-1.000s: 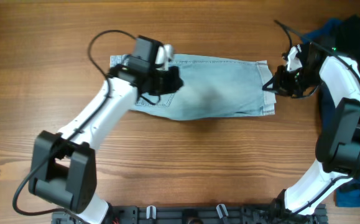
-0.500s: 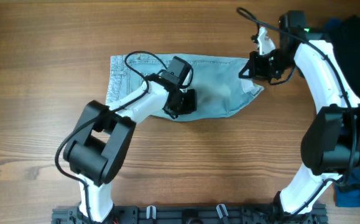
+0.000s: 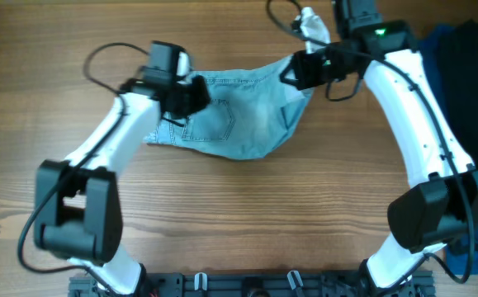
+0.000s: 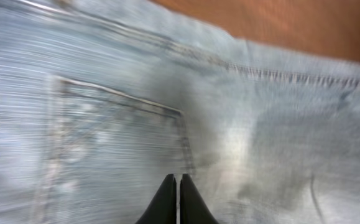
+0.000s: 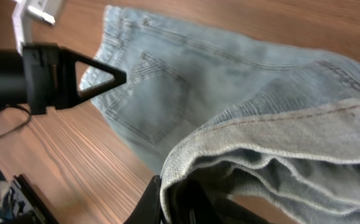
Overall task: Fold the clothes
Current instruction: 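Fold the right half leftward over the left half with right gripper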
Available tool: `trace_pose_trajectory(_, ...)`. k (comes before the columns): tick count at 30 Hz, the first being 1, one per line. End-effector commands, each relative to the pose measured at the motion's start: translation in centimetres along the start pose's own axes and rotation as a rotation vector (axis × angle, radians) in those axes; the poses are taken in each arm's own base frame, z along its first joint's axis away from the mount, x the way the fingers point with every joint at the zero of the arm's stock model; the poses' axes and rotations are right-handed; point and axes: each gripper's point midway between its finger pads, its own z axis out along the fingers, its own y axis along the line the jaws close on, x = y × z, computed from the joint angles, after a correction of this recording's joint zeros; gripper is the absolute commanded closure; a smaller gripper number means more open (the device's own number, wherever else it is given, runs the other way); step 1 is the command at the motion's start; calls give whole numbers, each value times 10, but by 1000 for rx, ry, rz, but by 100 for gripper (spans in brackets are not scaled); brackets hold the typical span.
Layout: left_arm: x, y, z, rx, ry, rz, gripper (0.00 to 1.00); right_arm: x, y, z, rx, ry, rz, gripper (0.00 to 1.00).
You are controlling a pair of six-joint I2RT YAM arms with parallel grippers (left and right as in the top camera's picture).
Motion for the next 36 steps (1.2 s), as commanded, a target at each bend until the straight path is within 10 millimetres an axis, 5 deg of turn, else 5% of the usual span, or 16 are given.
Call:
trace_pose_trajectory(1,-29,30,-39,-22,-76,-87,94,-15,42,0,-66,-52,-68,96)
trace_pose_trajectory(5,-24,78,-55,-120,-37,-177,96,-19,61,32,-102,-39,-75,96)
trace_pose_trajectory(8,-29,132,-74,-300,-77,-252,96,-21,89,87,-185,-19,-93,96)
trace_pose_trajectory(15,-18,189,-102,-511,-79,-348,96,-26,118,132,-232,-40,-114,96)
trace_pose_trajectory(24,-19,200,-109,-520,-88,-383,96,-16,120,172,-246,-10,-103,96)
trace_pose_trajectory(36,-19,200,-109,-520,-88,-383,95,-3,131,182,-232,13,-143,94)
